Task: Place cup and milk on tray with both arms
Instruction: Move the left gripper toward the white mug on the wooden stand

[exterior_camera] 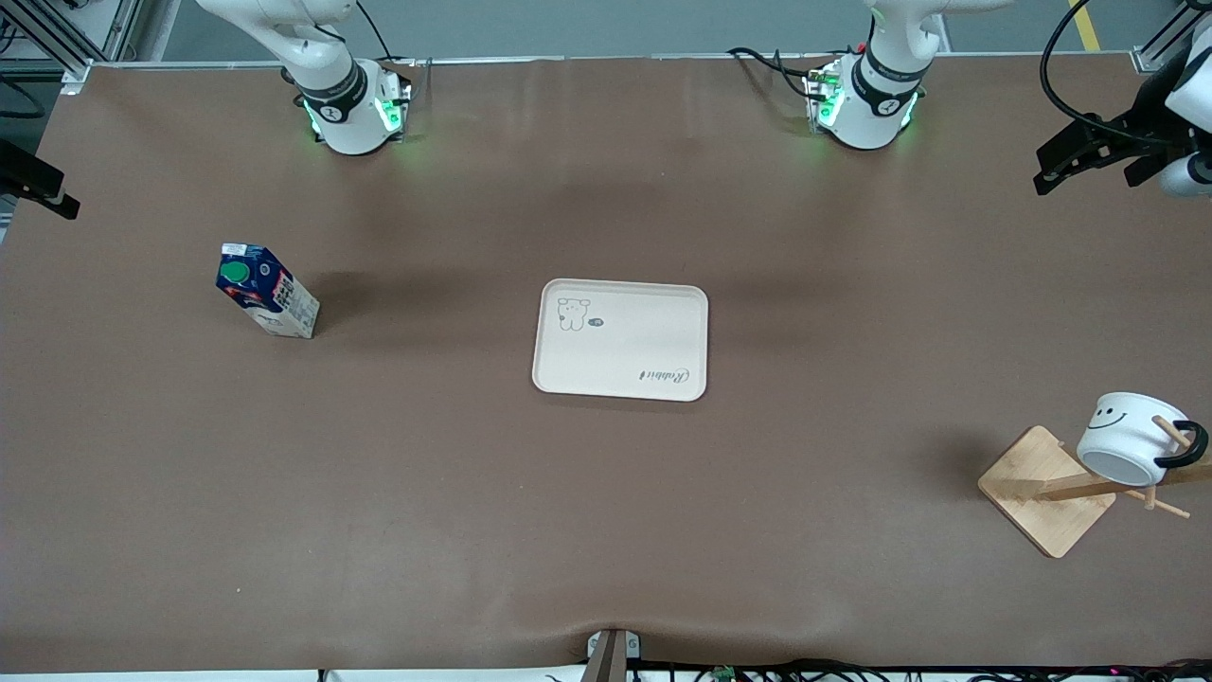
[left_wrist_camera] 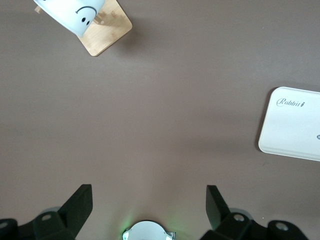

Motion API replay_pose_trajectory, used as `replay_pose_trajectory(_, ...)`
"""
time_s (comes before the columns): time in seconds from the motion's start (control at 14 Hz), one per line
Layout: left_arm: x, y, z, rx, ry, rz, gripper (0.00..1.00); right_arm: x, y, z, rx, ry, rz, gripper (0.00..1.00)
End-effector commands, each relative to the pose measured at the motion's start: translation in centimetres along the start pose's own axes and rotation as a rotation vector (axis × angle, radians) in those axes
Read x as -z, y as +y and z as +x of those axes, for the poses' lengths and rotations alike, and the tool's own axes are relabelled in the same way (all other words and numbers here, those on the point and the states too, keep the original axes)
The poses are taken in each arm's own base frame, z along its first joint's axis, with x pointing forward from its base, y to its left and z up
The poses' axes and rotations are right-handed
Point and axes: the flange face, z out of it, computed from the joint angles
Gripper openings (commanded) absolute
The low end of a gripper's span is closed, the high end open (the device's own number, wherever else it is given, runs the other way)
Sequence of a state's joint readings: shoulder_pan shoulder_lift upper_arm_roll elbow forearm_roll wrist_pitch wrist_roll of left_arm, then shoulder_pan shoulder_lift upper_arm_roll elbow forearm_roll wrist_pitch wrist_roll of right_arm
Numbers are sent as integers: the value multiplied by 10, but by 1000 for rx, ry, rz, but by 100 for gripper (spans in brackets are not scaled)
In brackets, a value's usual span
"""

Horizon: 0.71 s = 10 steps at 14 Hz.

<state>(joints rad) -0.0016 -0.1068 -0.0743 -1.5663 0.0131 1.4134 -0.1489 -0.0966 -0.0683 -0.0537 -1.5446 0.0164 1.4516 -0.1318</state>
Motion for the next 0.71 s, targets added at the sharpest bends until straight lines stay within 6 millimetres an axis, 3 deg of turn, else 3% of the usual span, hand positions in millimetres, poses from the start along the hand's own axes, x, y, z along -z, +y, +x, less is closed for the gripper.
replay_pose_trajectory(0.0,6,-2,2,0,7,14,100,3,-1,-4,-11,5,-7,100)
replay_pose_trajectory(0.21,5,-6,4,8,5,15,100,3,-1,-4,-10,6,-7,100)
replay_pose_trajectory(0.5,3,-13,22,21,21,42,100,3,0,-4,-11,7,-7,100)
replay_pose_trajectory(0.64,-8,-30,32,49,65,69,100,3,-1,-2,-8,12,-7,100)
